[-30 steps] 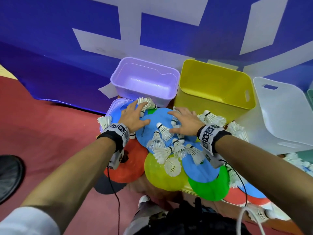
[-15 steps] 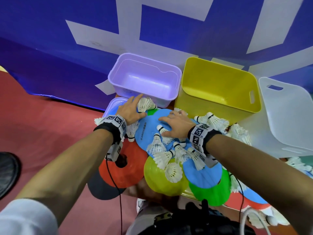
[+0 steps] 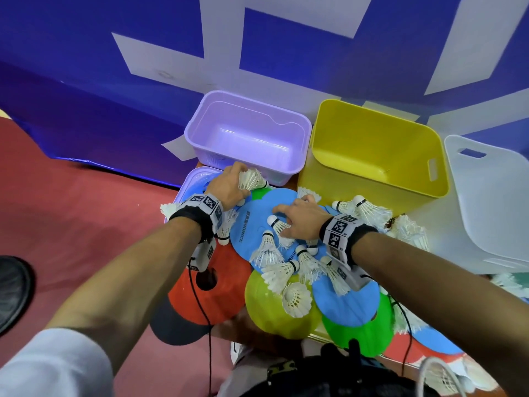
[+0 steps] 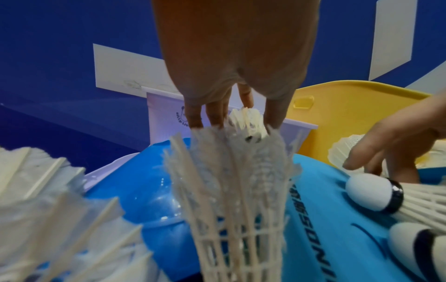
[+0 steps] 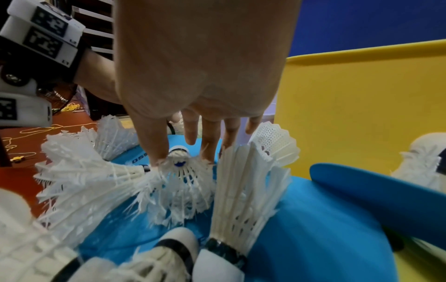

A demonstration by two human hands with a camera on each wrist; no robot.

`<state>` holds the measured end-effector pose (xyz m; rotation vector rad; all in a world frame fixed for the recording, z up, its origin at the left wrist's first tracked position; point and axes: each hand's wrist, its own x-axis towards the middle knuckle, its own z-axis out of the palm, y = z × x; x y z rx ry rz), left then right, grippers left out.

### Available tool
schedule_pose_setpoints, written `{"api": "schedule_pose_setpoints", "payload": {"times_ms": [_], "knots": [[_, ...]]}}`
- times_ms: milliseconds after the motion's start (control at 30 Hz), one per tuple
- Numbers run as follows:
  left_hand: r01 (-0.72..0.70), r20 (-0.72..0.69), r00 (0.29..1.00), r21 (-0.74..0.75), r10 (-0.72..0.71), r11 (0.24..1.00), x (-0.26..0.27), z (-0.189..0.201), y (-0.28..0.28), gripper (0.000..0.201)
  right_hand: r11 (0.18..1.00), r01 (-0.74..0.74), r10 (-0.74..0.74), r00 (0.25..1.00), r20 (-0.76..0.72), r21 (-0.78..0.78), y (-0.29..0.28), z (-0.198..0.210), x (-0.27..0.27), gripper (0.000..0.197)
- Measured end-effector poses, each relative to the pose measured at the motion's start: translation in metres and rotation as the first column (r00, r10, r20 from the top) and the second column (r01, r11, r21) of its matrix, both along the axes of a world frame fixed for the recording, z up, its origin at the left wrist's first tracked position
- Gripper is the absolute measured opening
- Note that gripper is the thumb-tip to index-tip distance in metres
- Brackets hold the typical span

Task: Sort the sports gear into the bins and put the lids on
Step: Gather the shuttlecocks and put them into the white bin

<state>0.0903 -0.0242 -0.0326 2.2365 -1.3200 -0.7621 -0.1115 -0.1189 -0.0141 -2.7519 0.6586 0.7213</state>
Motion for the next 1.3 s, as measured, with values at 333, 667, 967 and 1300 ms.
{"api": "schedule_pose_setpoints", "payload": {"times_ms": [333,667,967,1300], "knots": [[-0.046,-0.085,0.996,-0.1,0.037,0.994,-0.009,0.021,-0.005,0.047,0.987,0.14,-0.154,0.967,0.202,0.082,-0.014,0.031,-0.007,0.058],[-0.026,-0.07,0.997,-0.165,0.015,0.986,-0.024,0.052,-0.001,0.062,0.978,0.207,-0.209,0.934,0.291,0.039,-0.025,0.052,-0.032,0.06],[0.11,0.008,0.994,-0.227,-0.111,0.967,-0.062,0.074,-0.02,0.06,0.973,0.23,-0.214,0.906,0.366,0.0,-0.04,0.078,-0.084,0.067],[0.291,0.122,0.955,-0.234,-0.269,0.928,-0.152,0.099,-0.072,0.053,0.913,0.408,-0.347,0.802,0.486,-0.023,-0.073,0.113,-0.193,0.062]]}}
